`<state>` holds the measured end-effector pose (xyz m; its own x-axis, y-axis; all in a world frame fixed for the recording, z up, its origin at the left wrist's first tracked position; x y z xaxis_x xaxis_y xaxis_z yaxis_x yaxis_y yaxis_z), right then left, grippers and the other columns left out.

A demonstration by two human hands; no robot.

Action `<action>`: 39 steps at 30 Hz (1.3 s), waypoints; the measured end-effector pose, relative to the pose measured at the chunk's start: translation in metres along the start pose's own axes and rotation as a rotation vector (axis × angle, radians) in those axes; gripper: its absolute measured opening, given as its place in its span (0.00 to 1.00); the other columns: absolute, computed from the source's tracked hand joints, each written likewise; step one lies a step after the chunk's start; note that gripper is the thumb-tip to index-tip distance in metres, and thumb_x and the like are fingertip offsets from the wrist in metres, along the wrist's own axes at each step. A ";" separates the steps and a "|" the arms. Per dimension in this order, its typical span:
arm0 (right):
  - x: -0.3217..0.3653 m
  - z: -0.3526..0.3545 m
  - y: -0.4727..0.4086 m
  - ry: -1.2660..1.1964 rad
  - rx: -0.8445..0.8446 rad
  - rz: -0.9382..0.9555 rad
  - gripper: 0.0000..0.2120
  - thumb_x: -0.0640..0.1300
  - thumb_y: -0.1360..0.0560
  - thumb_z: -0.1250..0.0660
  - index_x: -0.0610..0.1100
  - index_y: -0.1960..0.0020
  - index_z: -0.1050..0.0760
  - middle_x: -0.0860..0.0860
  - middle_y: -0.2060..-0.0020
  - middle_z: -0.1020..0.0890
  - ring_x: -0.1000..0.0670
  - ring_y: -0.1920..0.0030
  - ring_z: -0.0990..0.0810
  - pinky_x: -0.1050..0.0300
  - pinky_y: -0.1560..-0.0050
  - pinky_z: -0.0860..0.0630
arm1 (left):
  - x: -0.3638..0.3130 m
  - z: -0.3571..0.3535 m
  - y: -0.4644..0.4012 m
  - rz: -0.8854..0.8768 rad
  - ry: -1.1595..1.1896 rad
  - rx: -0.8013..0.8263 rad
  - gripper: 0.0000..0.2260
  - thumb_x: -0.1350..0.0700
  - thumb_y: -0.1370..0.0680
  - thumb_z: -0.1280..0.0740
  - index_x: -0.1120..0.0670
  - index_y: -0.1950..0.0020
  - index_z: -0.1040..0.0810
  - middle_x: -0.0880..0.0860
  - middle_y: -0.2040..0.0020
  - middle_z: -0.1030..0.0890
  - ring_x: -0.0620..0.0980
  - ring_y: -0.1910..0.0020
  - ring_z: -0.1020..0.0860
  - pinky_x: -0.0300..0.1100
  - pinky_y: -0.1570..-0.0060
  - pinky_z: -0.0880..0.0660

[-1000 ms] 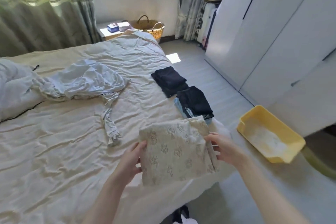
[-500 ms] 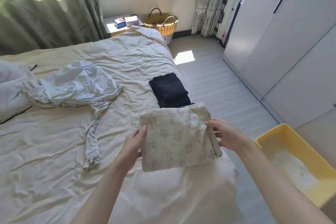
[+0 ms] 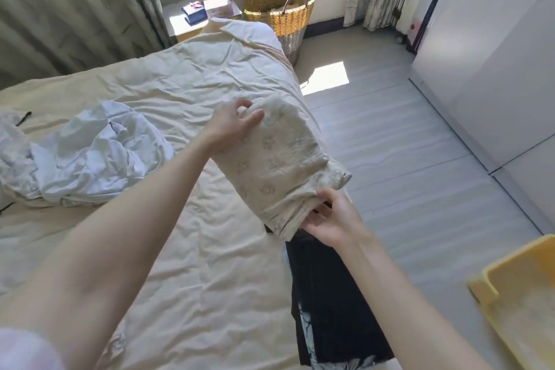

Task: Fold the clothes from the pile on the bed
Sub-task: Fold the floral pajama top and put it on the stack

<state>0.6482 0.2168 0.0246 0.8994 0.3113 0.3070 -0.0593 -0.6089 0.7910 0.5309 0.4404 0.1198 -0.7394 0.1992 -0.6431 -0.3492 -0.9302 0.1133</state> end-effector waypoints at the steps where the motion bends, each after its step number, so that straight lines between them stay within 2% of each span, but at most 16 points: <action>1: 0.000 -0.003 -0.013 -0.037 0.003 0.005 0.08 0.35 0.24 0.40 0.45 0.52 0.25 0.41 0.50 0.24 0.41 0.48 0.23 0.39 0.44 0.25 | -0.002 -0.008 -0.019 -0.034 -0.038 0.019 0.18 0.43 0.24 0.35 0.51 0.39 0.25 0.54 0.46 0.22 0.49 0.50 0.26 0.40 0.53 0.33; 6: 0.001 -0.002 -0.077 -0.170 -0.033 0.006 0.08 0.34 0.24 0.39 0.42 0.48 0.25 0.41 0.48 0.23 0.40 0.49 0.22 0.44 0.62 0.22 | 0.005 -0.062 -0.092 -0.146 -0.128 0.058 0.18 0.43 0.24 0.34 0.51 0.39 0.24 0.55 0.39 0.22 0.52 0.41 0.25 0.40 0.50 0.33; 10: -0.012 0.003 -0.121 -0.182 -0.058 -0.057 0.08 0.33 0.22 0.40 0.40 0.46 0.25 0.41 0.48 0.22 0.42 0.49 0.21 0.42 0.59 0.23 | 0.025 -0.102 -0.118 -0.228 -0.220 0.008 0.17 0.44 0.22 0.37 0.50 0.38 0.25 0.54 0.39 0.22 0.53 0.41 0.25 0.44 0.47 0.30; 13: -0.026 0.010 -0.138 -0.128 -0.127 -0.109 0.07 0.32 0.21 0.41 0.39 0.47 0.27 0.40 0.50 0.21 0.41 0.52 0.21 0.42 0.60 0.23 | 0.061 -0.147 -0.114 -0.154 -0.342 0.129 0.19 0.46 0.20 0.43 0.50 0.30 0.32 0.58 0.36 0.26 0.58 0.39 0.27 0.50 0.42 0.31; 17: -0.032 0.017 -0.142 0.062 -0.212 -0.068 0.10 0.36 0.21 0.40 0.38 0.39 0.30 0.38 0.48 0.21 0.42 0.51 0.19 0.46 0.62 0.20 | 0.085 -0.175 -0.101 -0.142 -0.495 0.116 0.24 0.44 0.19 0.49 0.49 0.24 0.44 0.58 0.25 0.40 0.58 0.27 0.40 0.54 0.28 0.46; 20: -0.019 0.027 -0.127 0.332 -0.273 0.012 0.12 0.45 0.21 0.36 0.39 0.42 0.30 0.41 0.51 0.22 0.45 0.55 0.19 0.54 0.64 0.19 | 0.083 -0.177 -0.093 -0.189 -0.455 0.107 0.25 0.41 0.19 0.52 0.45 0.23 0.48 0.53 0.22 0.49 0.53 0.23 0.52 0.57 0.28 0.59; 22: 0.004 0.036 -0.109 0.596 -0.375 0.159 0.09 0.49 0.22 0.37 0.43 0.49 0.31 0.46 0.56 0.25 0.49 0.61 0.21 0.62 0.68 0.24 | 0.081 -0.172 -0.073 -0.237 -0.410 0.040 0.26 0.38 0.21 0.53 0.43 0.23 0.48 0.50 0.22 0.52 0.50 0.23 0.57 0.59 0.30 0.65; 24: 0.039 0.025 -0.093 0.988 -0.455 0.525 0.06 0.50 0.22 0.39 0.48 0.55 0.33 0.52 0.60 0.27 0.50 0.61 0.25 0.69 0.66 0.32 | 0.084 -0.169 -0.046 -0.221 -0.316 -0.022 0.26 0.37 0.22 0.54 0.40 0.24 0.46 0.47 0.22 0.54 0.49 0.24 0.61 0.60 0.32 0.68; 26: 0.061 -0.016 -0.080 1.381 -0.380 1.030 0.04 0.44 0.21 0.42 0.49 0.51 0.29 0.53 0.54 0.24 0.49 0.52 0.26 0.66 0.54 0.33 | 0.092 -0.183 -0.026 -0.149 -0.291 0.038 0.25 0.36 0.22 0.56 0.38 0.25 0.49 0.45 0.22 0.57 0.49 0.25 0.65 0.61 0.32 0.68; 27: 0.060 -0.032 -0.086 1.583 -0.317 1.193 0.09 0.42 0.22 0.42 0.47 0.45 0.26 0.50 0.47 0.23 0.46 0.44 0.26 0.59 0.45 0.32 | 0.094 -0.194 -0.022 -0.125 -0.326 0.092 0.25 0.37 0.22 0.57 0.37 0.25 0.52 0.45 0.22 0.59 0.50 0.25 0.67 0.62 0.31 0.68; 28: 0.057 -0.041 -0.101 1.759 -0.241 1.233 0.14 0.41 0.21 0.42 0.45 0.37 0.27 0.45 0.37 0.26 0.44 0.34 0.30 0.50 0.37 0.33 | 0.095 -0.202 -0.022 -0.116 -0.367 0.134 0.24 0.37 0.21 0.58 0.37 0.24 0.54 0.46 0.22 0.60 0.51 0.26 0.68 0.62 0.31 0.68; 29: 0.056 -0.042 -0.122 1.906 -0.195 1.137 0.19 0.41 0.19 0.44 0.45 0.29 0.33 0.44 0.29 0.33 0.44 0.27 0.39 0.46 0.30 0.39 | 0.094 -0.208 -0.026 -0.114 -0.403 0.162 0.24 0.39 0.20 0.58 0.38 0.24 0.55 0.46 0.22 0.61 0.52 0.26 0.68 0.62 0.32 0.69; 31: 0.051 -0.024 -0.162 2.087 -0.168 0.781 0.23 0.47 0.17 0.52 0.49 0.23 0.49 0.49 0.22 0.51 0.48 0.23 0.55 0.47 0.25 0.52 | 0.094 -0.214 -0.035 -0.096 -0.478 0.214 0.23 0.41 0.19 0.57 0.39 0.24 0.56 0.47 0.22 0.61 0.53 0.25 0.67 0.62 0.33 0.69; 33: 0.043 -0.003 -0.182 2.142 -0.155 0.536 0.24 0.51 0.17 0.56 0.52 0.22 0.57 0.51 0.22 0.57 0.49 0.23 0.59 0.46 0.24 0.54 | 0.094 -0.220 -0.038 -0.083 -0.576 0.292 0.23 0.43 0.19 0.57 0.39 0.24 0.57 0.48 0.22 0.62 0.55 0.25 0.67 0.64 0.34 0.68; 37: 0.045 -0.012 -0.164 2.222 -0.173 0.555 0.26 0.51 0.18 0.54 0.52 0.22 0.58 0.50 0.23 0.57 0.48 0.23 0.59 0.43 0.26 0.59 | 0.083 -0.208 -0.032 -0.062 -0.612 0.415 0.24 0.43 0.19 0.55 0.41 0.23 0.58 0.50 0.23 0.62 0.56 0.25 0.64 0.65 0.32 0.65; 39: 0.051 -0.024 -0.138 2.209 -0.175 0.661 0.27 0.51 0.18 0.51 0.51 0.22 0.57 0.49 0.22 0.56 0.48 0.23 0.59 0.44 0.26 0.60 | 0.072 -0.185 -0.019 -0.074 -0.561 0.346 0.25 0.43 0.19 0.52 0.43 0.23 0.56 0.51 0.22 0.60 0.55 0.24 0.61 0.63 0.29 0.61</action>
<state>0.6919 0.3342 -0.0565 -0.9250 0.2783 0.2585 -0.1749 -0.9162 0.3605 0.5905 0.4152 -0.0686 -0.8614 0.4761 -0.1772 -0.5061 -0.7740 0.3805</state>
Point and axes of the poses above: each hand's wrist, its own y-axis away from the middle knuckle, its own z-axis out of the back of the hand, x = y × z, the point moved 8 cm from there along -y, towards the middle knuckle
